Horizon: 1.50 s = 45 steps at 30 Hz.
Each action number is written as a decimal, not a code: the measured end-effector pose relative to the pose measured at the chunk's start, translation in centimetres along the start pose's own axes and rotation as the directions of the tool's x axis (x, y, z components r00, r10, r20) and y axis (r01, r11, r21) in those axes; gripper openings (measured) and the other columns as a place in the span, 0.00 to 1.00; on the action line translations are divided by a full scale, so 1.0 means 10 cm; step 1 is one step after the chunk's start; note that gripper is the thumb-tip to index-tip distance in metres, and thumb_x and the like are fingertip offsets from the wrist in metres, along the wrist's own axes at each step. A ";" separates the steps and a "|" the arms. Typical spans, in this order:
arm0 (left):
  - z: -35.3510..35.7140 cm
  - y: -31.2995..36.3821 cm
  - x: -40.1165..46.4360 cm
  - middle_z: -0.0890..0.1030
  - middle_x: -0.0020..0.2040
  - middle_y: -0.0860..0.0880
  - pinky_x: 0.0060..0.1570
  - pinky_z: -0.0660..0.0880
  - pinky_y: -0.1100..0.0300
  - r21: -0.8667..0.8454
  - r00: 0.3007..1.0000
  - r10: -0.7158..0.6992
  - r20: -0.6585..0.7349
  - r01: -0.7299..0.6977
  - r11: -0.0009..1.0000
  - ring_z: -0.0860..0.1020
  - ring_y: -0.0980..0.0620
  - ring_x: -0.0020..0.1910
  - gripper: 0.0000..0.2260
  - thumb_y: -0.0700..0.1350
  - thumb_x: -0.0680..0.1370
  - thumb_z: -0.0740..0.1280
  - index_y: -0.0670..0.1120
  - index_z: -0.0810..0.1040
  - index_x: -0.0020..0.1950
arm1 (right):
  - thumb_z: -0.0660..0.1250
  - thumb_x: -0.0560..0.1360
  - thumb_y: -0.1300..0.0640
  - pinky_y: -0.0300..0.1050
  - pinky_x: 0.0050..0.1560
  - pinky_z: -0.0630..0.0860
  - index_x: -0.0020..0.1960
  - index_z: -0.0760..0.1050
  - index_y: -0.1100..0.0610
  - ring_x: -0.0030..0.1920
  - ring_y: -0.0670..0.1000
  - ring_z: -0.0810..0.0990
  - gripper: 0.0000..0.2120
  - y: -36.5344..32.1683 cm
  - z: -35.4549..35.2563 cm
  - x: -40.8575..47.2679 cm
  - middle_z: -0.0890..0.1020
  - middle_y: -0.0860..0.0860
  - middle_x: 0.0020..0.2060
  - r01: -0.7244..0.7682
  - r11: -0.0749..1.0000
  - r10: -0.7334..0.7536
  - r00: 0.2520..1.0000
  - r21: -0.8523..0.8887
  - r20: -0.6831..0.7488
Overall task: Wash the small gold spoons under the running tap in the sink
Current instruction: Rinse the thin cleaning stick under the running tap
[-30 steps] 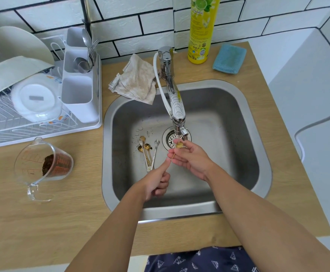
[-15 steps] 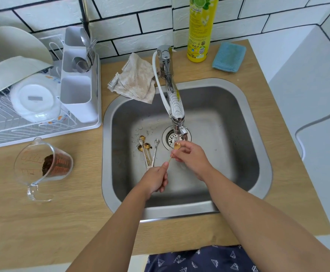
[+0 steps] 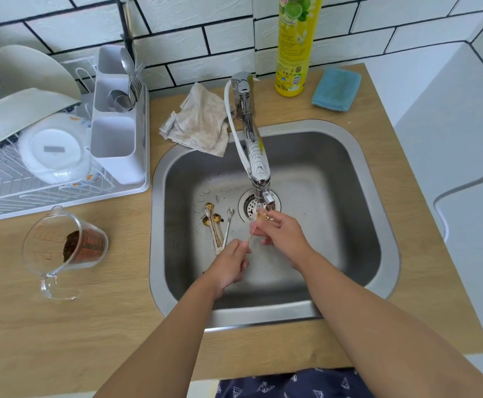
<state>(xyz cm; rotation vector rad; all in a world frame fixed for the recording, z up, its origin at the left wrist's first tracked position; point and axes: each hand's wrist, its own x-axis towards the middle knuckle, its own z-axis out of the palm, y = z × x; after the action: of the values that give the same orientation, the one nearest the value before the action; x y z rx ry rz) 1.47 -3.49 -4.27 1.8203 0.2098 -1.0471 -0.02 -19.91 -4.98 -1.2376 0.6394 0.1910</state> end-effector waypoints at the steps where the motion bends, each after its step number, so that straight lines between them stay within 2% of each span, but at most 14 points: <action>1: 0.03 0.03 0.02 0.70 0.35 0.49 0.27 0.63 0.66 -0.052 0.999 0.034 0.001 -0.034 0.998 0.65 0.56 0.29 0.11 0.49 0.86 0.55 0.46 0.74 0.51 | 0.67 0.83 0.57 0.37 0.39 0.79 0.58 0.81 0.53 0.47 0.49 0.89 0.06 -0.02 -0.01 0.01 0.89 0.51 0.44 -0.004 1.000 0.005 1.000 0.031 -0.026; 6: 0.19 0.37 0.27 0.76 0.41 0.48 0.33 0.72 0.67 -0.264 0.995 0.090 -0.049 -0.100 0.959 0.75 0.56 0.34 0.04 0.39 0.83 0.62 0.45 0.76 0.53 | 0.62 0.85 0.59 0.37 0.37 0.79 0.52 0.79 0.55 0.41 0.47 0.88 0.07 -0.07 -0.20 0.10 0.88 0.50 0.40 0.154 0.969 -0.080 0.934 0.191 -0.348; 10: 0.33 0.64 0.45 0.84 0.51 0.39 0.45 0.81 0.61 -0.739 0.997 0.057 0.047 -0.003 0.674 0.85 0.49 0.49 0.09 0.35 0.84 0.59 0.35 0.72 0.62 | 0.62 0.85 0.58 0.36 0.38 0.79 0.53 0.76 0.55 0.40 0.46 0.88 0.04 -0.09 -0.33 0.12 0.87 0.51 0.43 0.258 0.934 -0.090 0.839 0.246 -0.536; 13: 0.41 0.68 0.45 0.85 0.52 0.36 0.47 0.82 0.58 -0.806 0.982 0.081 0.172 0.093 0.584 0.85 0.45 0.52 0.11 0.35 0.85 0.54 0.32 0.70 0.65 | 0.61 0.85 0.57 0.35 0.38 0.79 0.53 0.75 0.53 0.38 0.45 0.87 0.04 -0.12 -0.36 0.13 0.87 0.51 0.42 0.291 0.915 -0.071 0.797 0.279 -0.599; 16: 0.42 0.66 0.43 0.87 0.49 0.42 0.44 0.81 0.61 -0.710 0.982 0.073 0.175 0.075 0.700 0.86 0.49 0.49 0.11 0.39 0.85 0.57 0.36 0.73 0.63 | 0.63 0.84 0.59 0.35 0.38 0.79 0.54 0.75 0.55 0.38 0.44 0.86 0.03 -0.12 -0.39 0.14 0.86 0.51 0.42 0.278 0.920 -0.074 0.813 0.274 -0.578; 18: 0.38 0.63 0.41 0.87 0.45 0.48 0.37 0.78 0.63 -0.511 0.993 0.063 0.100 -0.003 0.859 0.86 0.53 0.41 0.08 0.44 0.83 0.63 0.42 0.78 0.58 | 0.66 0.82 0.62 0.35 0.40 0.79 0.55 0.75 0.56 0.39 0.45 0.86 0.04 -0.10 -0.38 0.14 0.86 0.51 0.41 0.254 0.932 -0.079 0.840 0.259 -0.537; 20: 0.32 0.58 0.40 0.87 0.42 0.51 0.32 0.73 0.65 -0.312 0.997 0.077 0.001 -0.073 0.947 0.81 0.57 0.32 0.07 0.48 0.81 0.67 0.46 0.80 0.55 | 0.70 0.78 0.65 0.37 0.45 0.79 0.56 0.74 0.56 0.41 0.46 0.84 0.10 -0.10 -0.35 0.13 0.86 0.52 0.41 0.219 0.945 -0.078 0.873 0.243 -0.481; 23: 0.18 0.44 0.36 0.85 0.37 0.55 0.28 0.69 0.70 -0.022 0.983 0.158 -0.094 -0.160 0.987 0.75 0.60 0.28 0.07 0.48 0.82 0.66 0.48 0.83 0.49 | 0.74 0.75 0.67 0.38 0.47 0.78 0.58 0.75 0.55 0.40 0.43 0.82 0.16 -0.09 -0.26 0.11 0.87 0.49 0.39 0.147 0.971 -0.078 0.941 0.190 -0.329; 26: 0.08 0.22 0.21 0.80 0.32 0.57 0.28 0.69 0.70 0.259 0.976 0.208 -0.056 -0.187 0.947 0.74 0.60 0.28 0.10 0.45 0.82 0.65 0.47 0.83 0.43 | 0.78 0.73 0.65 0.36 0.42 0.79 0.60 0.75 0.51 0.39 0.41 0.84 0.20 -0.05 -0.14 0.08 0.89 0.49 0.40 0.054 0.991 -0.035 0.988 0.124 -0.150; 29: 0.03 0.03 0.09 0.82 0.35 0.51 0.30 0.73 0.64 0.179 0.986 0.168 -0.017 -0.162 0.970 0.76 0.56 0.29 0.09 0.43 0.81 0.66 0.43 0.83 0.45 | 0.79 0.72 0.63 0.41 0.48 0.80 0.66 0.75 0.55 0.44 0.45 0.85 0.25 0.03 -0.07 0.05 0.89 0.50 0.44 -0.019 0.999 0.019 1.000 -0.045 -0.003; 32: 0.00 0.02 0.03 0.83 0.33 0.51 0.30 0.74 0.62 0.076 0.986 0.167 0.001 -0.167 0.983 0.76 0.56 0.29 0.06 0.42 0.80 0.68 0.44 0.84 0.46 | 0.79 0.71 0.67 0.43 0.58 0.79 0.72 0.69 0.55 0.50 0.48 0.87 0.34 0.08 -0.06 0.03 0.89 0.51 0.45 -0.065 0.991 0.079 0.990 -0.119 0.120; 35: 0.02 0.04 0.00 0.85 0.38 0.49 0.31 0.75 0.63 0.005 0.985 0.170 -0.003 -0.170 0.985 0.77 0.56 0.31 0.05 0.43 0.80 0.69 0.44 0.84 0.49 | 0.79 0.72 0.63 0.41 0.51 0.77 0.73 0.65 0.48 0.50 0.48 0.88 0.37 0.01 -0.11 0.05 0.89 0.53 0.46 -0.061 0.997 0.063 0.997 -0.043 0.044; 40: 0.05 0.05 -0.06 0.82 0.37 0.51 0.33 0.73 0.62 0.020 0.986 0.163 -0.019 -0.162 0.987 0.75 0.56 0.32 0.08 0.43 0.83 0.64 0.44 0.83 0.50 | 0.78 0.74 0.60 0.41 0.43 0.74 0.75 0.65 0.51 0.47 0.46 0.88 0.35 -0.03 -0.10 0.07 0.89 0.51 0.48 -0.076 0.996 0.077 0.996 0.041 -0.038; 45: 0.07 0.12 -0.09 0.73 0.33 0.53 0.31 0.66 0.63 -0.023 0.998 0.036 0.051 -0.035 0.999 0.70 0.56 0.30 0.12 0.43 0.84 0.56 0.46 0.76 0.47 | 0.76 0.76 0.61 0.38 0.39 0.74 0.73 0.66 0.52 0.46 0.48 0.87 0.30 -0.04 -0.14 0.11 0.89 0.54 0.48 -0.075 0.980 0.097 0.989 0.187 -0.108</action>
<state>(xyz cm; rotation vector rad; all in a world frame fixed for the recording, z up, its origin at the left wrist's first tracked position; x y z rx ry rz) 1.13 -4.40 -2.89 1.7691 0.1566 -1.0612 0.62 -21.57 -5.50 -1.0508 0.7954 0.1293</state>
